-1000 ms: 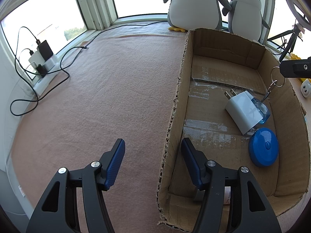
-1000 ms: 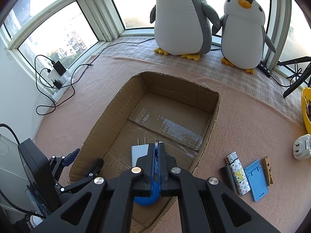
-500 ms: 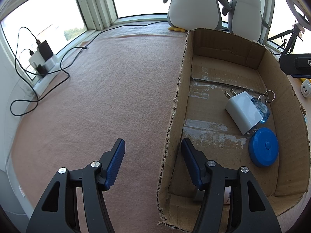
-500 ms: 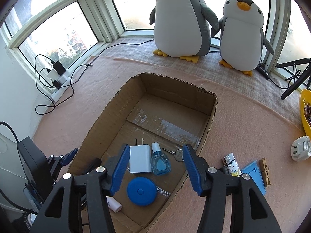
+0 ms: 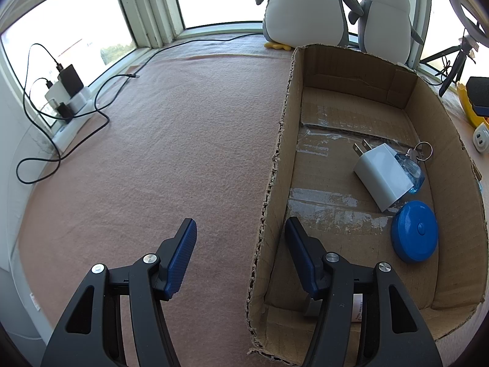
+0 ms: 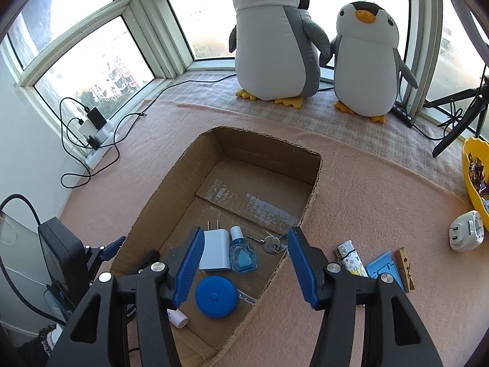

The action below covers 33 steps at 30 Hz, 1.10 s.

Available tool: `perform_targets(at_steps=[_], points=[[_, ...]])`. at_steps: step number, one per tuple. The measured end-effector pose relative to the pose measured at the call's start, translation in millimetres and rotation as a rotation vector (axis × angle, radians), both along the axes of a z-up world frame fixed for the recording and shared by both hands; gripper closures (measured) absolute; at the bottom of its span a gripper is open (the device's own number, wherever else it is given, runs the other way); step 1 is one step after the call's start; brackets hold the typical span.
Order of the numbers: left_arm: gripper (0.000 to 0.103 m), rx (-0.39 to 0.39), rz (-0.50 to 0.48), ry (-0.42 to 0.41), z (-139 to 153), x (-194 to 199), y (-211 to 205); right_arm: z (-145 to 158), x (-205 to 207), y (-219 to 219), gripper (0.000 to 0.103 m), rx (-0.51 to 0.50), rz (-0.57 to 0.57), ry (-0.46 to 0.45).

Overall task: Organize rigid objects
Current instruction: 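Move the right tool to the black cylinder and grasp it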

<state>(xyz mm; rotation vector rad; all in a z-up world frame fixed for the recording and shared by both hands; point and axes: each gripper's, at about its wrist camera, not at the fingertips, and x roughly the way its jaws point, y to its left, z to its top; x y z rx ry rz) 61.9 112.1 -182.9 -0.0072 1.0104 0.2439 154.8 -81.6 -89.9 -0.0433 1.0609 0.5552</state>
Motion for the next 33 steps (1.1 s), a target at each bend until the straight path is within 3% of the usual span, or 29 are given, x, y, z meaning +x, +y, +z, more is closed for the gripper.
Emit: perform_targets(at_steps=[11,20,24,27,33], points=[[0.043,0.005,0.0,-0.001,-1,0,-1,10,-11,-72,0.05,0.013,-0.055,-0.06],[0.043,0.014,-0.001,0.0,-1,1,-4,-10,-27,-80,0.051,-0.064,0.026,-0.072],[0.043,0.015,-0.001,0.0,0,1,-4,-25,-32,-74,0.06,-0.1,0.079,-0.063],[0.043,0.019,-0.002,0.0,0,1,-4,-37,-30,-69,0.072,-0.111,0.112,-0.042],[0.043,0.018,0.003,-0.002,0,0,-3,-55,-13,-63,0.076,-0.13,0.127,-0.017]])
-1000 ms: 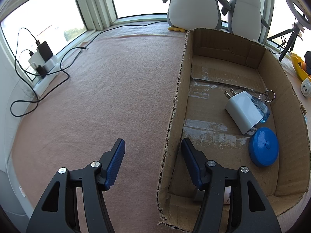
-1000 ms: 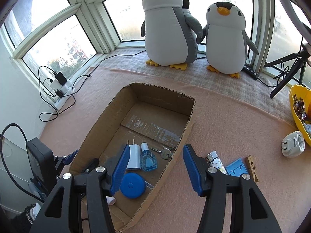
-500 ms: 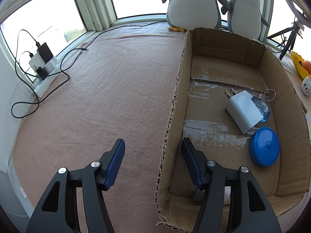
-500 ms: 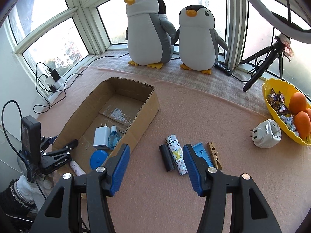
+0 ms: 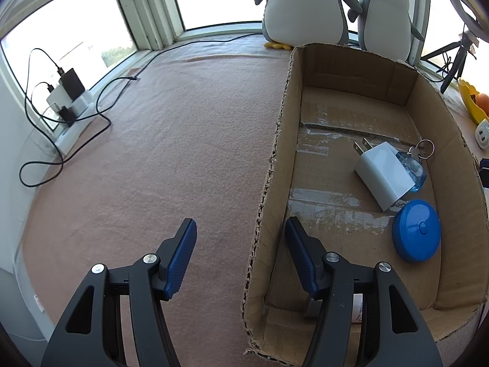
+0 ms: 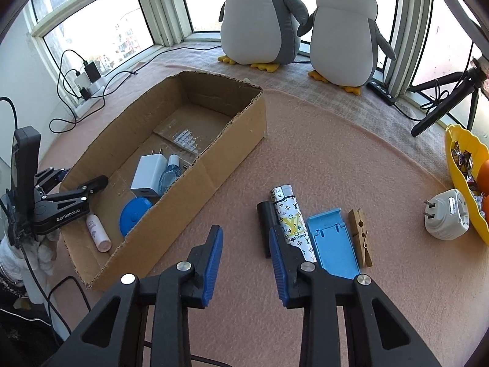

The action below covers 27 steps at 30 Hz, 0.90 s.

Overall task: Organize rigid objects
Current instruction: 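Move the right tool to the black cylinder and grasp it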

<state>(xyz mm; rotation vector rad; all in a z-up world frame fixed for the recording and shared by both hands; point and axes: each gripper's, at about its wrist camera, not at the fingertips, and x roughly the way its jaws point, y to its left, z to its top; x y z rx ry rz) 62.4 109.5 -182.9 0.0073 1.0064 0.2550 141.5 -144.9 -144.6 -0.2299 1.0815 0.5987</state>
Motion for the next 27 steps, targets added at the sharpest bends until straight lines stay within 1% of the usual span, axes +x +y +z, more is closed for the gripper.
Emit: perform_targets(at_steps=[2,3,13,27], points=[[0.043,-0.001,0.001,0.001,0,0,0,-5,6,2,0.081,-0.008,0.005,0.01],[0.043,-0.001,0.002,0.001,0,0,1,-8,8,2,0.081,-0.014,0.006,0.012],[0.043,0.009,0.006,0.003,-1,-1,-1,-22,22,3,0.081,-0.036,0.002,0.038],[0.043,0.008,0.006,0.001,-1,-1,-1,-38,25,16,0.081,-0.071,0.013,0.063]])
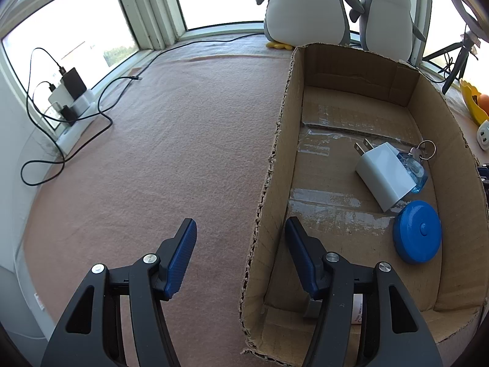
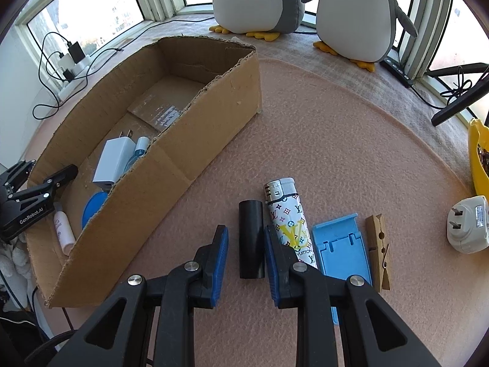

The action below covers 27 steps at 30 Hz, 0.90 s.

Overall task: Organize rigid objects
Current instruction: 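Move the right tool to the black cylinder and grasp it, then carry the black cylinder with the right tool into the box and release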

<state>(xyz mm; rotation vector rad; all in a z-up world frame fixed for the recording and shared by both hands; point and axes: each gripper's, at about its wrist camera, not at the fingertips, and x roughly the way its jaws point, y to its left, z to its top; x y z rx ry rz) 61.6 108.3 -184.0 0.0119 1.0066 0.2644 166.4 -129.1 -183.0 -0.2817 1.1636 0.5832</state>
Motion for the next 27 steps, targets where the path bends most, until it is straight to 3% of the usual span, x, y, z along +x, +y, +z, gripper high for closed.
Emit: perform_targets(at_steps=[3,13,27], points=[[0.043,-0.002,0.001,-0.002,0,0,0,0,1,1,0.088,-0.012,-0.006,-0.011],[0.043,-0.006,0.004,-0.004,0,-1,1,5,-11,-7,0.088,0.034,-0.079,-0.007],[0.043,-0.007,0.002,-0.007,-1,-1,1,66,-47,11,0.088,0.119,-0.051,-0.099]])
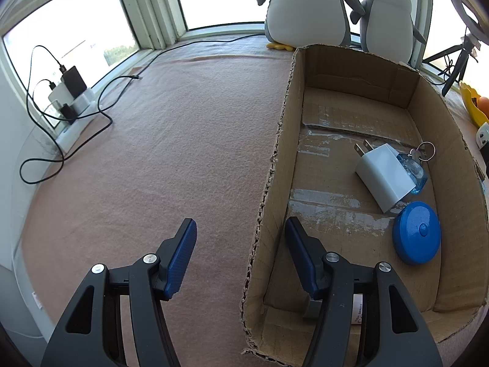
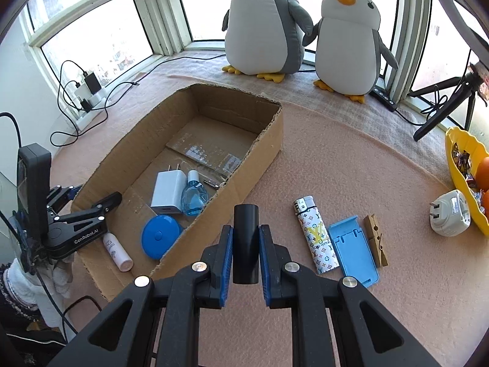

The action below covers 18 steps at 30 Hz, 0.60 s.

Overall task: Organize rigid objects
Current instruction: 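Carry the black cylinder with the right tool into the box and release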

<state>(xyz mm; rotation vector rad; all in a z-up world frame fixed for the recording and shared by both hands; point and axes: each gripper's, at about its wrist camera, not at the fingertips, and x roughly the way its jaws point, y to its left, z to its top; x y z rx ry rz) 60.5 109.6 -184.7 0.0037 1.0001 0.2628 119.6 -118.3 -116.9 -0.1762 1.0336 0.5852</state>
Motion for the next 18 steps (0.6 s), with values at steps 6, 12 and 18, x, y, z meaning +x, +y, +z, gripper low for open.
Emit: perform_targets(at_steps=[6,12,18], points=[[0.043,0.003,-0.002,-0.003,0,0,-1,16,-18,24,0.088,0.029,0.078,-0.004],[0.043,0.001,-0.001,-0.005,0,0,-1,13,-36,48,0.088,0.036,0.145,0.02],[0.043,0.001,-0.001,-0.005,0,0,-1,2,-47,63,0.088,0.022,0.175,0.046]])
